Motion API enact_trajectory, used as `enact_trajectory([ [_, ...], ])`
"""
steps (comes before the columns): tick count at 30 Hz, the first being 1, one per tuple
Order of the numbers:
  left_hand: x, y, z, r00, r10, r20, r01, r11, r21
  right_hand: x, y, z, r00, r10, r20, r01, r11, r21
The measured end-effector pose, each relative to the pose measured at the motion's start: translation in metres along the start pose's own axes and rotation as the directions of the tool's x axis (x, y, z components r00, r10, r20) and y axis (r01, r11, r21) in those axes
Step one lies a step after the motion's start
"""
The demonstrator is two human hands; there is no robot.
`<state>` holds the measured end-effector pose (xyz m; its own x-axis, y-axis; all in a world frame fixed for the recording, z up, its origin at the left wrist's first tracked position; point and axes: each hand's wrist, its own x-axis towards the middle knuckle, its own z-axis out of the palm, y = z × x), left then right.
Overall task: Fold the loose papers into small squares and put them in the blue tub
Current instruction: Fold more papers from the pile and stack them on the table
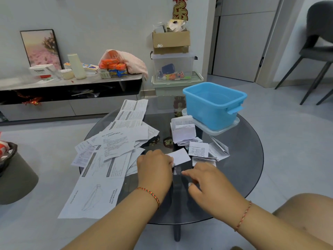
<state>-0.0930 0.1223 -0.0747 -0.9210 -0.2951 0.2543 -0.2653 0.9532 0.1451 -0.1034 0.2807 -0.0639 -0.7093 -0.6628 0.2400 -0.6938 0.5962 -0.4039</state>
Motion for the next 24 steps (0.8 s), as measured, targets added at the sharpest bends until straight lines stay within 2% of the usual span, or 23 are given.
enact_trajectory([
  [3,0.000,-0.002,-0.001,0.997,-0.003,-0.074,-0.003,0.997,-0.075,0.002,0.001,0.000,1.000,-0.008,-0.014,0.008,1.000,0.005],
  [6,-0.003,-0.014,-0.007,0.973,0.022,-0.231,-0.058,0.987,-0.151,0.002,0.002,0.001,0.999,-0.018,-0.032,0.019,1.000,0.024],
  [9,0.002,-0.043,-0.013,0.939,-0.067,-0.336,0.004,0.983,-0.183,0.002,0.001,0.003,1.000,-0.018,-0.011,0.019,0.999,0.029],
  [14,0.013,-0.096,-0.029,0.929,-0.319,-0.190,0.266,0.928,-0.261,0.000,0.000,0.007,0.999,-0.032,-0.004,0.032,0.999,0.019],
  [17,0.015,-0.118,-0.033,0.937,-0.347,0.047,0.342,0.877,-0.337,-0.001,0.002,0.008,1.000,-0.029,-0.005,0.029,0.999,0.015],
  [19,0.015,-0.127,-0.033,0.939,-0.313,0.140,0.342,0.885,-0.317,-0.001,0.002,0.009,1.000,-0.028,-0.005,0.028,1.000,0.014],
  [22,0.016,-0.131,-0.033,0.964,-0.242,0.110,0.257,0.953,-0.161,-0.001,0.002,0.009,0.999,-0.037,-0.002,0.037,0.999,0.008],
  [24,0.017,-0.130,-0.034,0.978,-0.194,0.071,0.201,0.973,-0.115,-0.001,0.001,0.008,1.000,-0.029,0.006,0.029,1.000,0.004],
])
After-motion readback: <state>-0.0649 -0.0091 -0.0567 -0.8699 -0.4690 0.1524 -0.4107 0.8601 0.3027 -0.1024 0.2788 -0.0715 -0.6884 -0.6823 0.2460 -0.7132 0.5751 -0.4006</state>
